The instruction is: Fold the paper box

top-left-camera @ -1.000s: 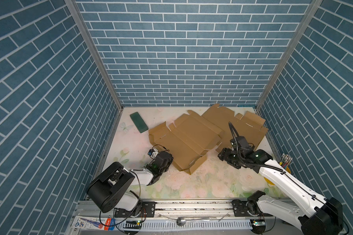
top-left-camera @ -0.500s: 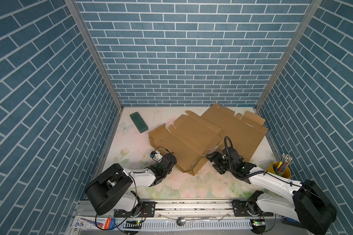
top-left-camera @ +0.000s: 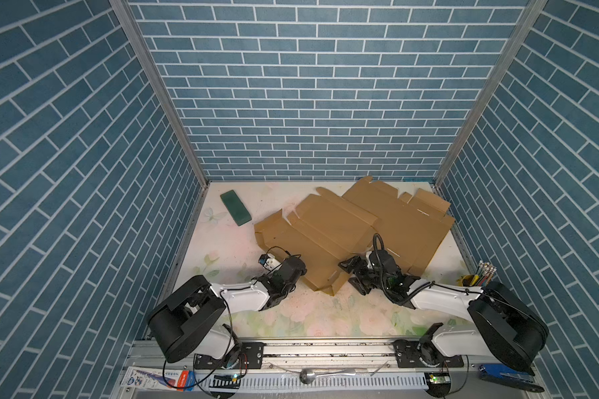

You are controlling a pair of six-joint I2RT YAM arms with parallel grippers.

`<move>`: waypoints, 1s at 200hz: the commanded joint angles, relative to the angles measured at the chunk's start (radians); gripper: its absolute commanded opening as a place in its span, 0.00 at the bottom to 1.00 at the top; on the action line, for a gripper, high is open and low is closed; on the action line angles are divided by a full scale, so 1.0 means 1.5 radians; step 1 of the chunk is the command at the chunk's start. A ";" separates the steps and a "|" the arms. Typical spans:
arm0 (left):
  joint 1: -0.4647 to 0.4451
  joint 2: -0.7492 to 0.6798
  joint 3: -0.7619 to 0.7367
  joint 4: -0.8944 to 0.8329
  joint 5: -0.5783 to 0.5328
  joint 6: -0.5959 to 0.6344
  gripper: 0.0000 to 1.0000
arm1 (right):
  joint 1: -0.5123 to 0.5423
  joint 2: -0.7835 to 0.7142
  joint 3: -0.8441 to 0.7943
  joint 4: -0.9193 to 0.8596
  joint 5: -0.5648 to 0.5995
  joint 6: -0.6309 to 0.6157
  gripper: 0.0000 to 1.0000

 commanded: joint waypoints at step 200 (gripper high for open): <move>0.006 0.135 0.194 -0.219 0.062 0.071 0.10 | 0.006 0.052 0.161 -0.157 0.002 -0.049 0.67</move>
